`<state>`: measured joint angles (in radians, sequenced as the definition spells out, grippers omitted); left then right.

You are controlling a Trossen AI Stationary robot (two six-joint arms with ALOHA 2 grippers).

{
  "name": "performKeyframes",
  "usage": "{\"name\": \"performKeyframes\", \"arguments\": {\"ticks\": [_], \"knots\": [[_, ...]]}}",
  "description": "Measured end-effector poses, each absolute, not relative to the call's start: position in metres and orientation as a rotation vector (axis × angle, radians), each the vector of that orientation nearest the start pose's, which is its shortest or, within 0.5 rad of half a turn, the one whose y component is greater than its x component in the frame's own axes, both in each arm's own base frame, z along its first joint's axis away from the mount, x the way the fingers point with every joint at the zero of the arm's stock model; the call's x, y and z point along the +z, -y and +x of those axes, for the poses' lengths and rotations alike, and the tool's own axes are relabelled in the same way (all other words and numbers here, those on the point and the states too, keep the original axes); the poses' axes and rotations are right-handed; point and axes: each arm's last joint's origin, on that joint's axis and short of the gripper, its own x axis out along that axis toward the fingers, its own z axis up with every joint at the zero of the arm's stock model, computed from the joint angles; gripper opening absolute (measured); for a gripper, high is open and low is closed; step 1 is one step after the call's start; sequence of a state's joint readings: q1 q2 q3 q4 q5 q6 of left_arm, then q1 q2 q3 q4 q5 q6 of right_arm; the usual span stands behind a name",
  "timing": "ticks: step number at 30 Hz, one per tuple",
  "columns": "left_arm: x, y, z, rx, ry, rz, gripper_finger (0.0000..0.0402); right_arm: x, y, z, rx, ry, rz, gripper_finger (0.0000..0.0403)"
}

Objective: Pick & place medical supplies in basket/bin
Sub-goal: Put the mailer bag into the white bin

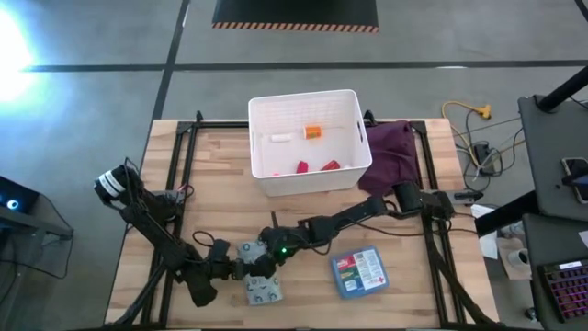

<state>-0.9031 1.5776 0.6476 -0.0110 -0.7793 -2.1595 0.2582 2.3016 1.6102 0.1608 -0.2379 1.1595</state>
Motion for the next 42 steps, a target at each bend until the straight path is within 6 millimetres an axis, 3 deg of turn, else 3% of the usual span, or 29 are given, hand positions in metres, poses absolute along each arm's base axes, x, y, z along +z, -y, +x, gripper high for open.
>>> {"name": "performKeyframes", "arguments": {"ticks": [10,19,25,29,35,38,42], "knots": [[0.141,0.198,0.184,0.518,-0.395,-1.367,0.0255,0.155,-0.137,0.479,0.142,-0.834,1.019,0.0308],[0.189,0.204,0.189,0.398,-0.333,-1.214,0.0255,0.189,-0.133,0.463,0.147,-0.879,0.896,0.0204],[0.252,0.209,0.192,0.398,-0.238,-1.087,0.0255,0.248,-0.124,0.437,0.116,-0.81,0.766,0.0173],[0.314,0.209,0.193,0.397,-0.149,-0.98,0.0255,0.298,-0.107,0.405,-0.05,-0.732,0.652,0.018],[0.393,0.207,0.193,0.356,-0.073,-0.731,0.0255,0.374,-0.069,0.342,-0.277,-0.563,0.564,0.0184],[0.419,0.204,0.192,0.36,-0.042,-0.627,0.0255,0.396,-0.045,0.318,-0.392,-0.497,0.538,0.0184],[0.437,0.199,0.191,0.357,-0.034,-0.553,0.0255,0.414,-0.006,0.289,-0.533,-0.456,0.525,0.0184]]}}
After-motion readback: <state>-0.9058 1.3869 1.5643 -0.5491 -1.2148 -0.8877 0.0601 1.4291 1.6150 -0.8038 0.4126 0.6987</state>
